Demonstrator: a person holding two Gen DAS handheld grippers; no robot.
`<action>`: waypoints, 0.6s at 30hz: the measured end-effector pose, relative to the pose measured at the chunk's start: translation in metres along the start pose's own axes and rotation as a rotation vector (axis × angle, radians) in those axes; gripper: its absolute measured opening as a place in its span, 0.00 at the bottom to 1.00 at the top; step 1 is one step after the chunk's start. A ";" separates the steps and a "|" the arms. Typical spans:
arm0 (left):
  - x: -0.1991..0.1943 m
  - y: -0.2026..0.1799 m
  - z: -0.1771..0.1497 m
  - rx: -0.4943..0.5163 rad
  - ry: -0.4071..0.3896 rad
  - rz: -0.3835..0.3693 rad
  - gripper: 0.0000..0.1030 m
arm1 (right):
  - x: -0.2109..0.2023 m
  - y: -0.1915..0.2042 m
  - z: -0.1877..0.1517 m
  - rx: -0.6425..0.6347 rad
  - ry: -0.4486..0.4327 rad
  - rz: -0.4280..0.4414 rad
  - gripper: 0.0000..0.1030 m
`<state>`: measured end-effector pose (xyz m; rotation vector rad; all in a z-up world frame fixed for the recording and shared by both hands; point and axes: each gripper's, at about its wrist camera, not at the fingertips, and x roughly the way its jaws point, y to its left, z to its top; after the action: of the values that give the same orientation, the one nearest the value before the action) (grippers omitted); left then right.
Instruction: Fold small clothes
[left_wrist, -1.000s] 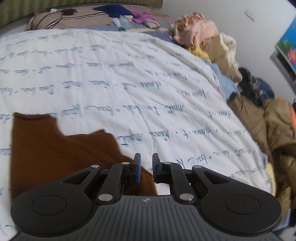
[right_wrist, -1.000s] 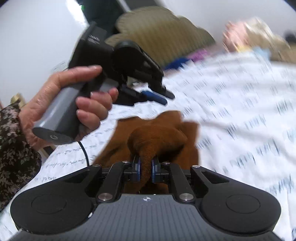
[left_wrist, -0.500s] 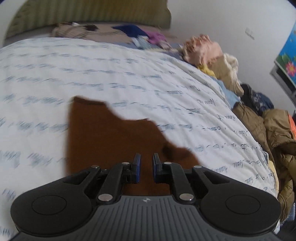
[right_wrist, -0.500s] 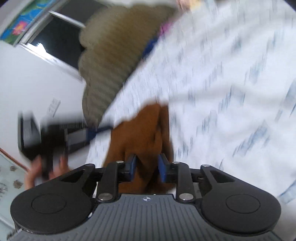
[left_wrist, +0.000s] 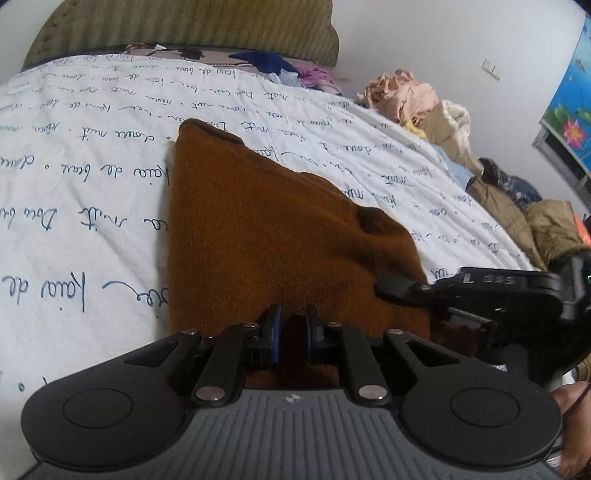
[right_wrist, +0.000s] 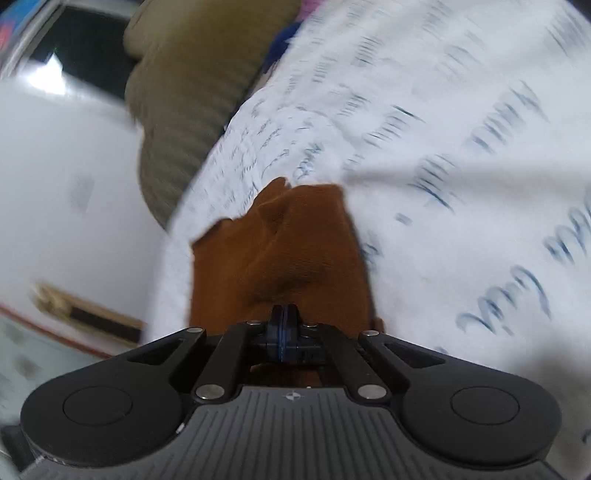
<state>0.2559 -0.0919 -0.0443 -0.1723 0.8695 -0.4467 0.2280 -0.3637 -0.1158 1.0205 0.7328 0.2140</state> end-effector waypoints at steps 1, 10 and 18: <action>-0.002 -0.004 0.002 0.009 0.002 0.013 0.12 | -0.002 0.003 0.001 -0.010 0.006 0.010 0.00; 0.011 -0.055 -0.002 0.189 -0.007 -0.039 0.13 | 0.019 0.076 0.045 -0.278 0.006 -0.031 0.25; 0.030 -0.089 -0.020 0.388 -0.014 0.075 0.12 | 0.069 0.039 0.083 -0.324 0.164 -0.228 0.19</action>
<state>0.2298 -0.1841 -0.0495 0.2128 0.7581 -0.5337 0.3395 -0.3681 -0.0887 0.6109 0.9227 0.2123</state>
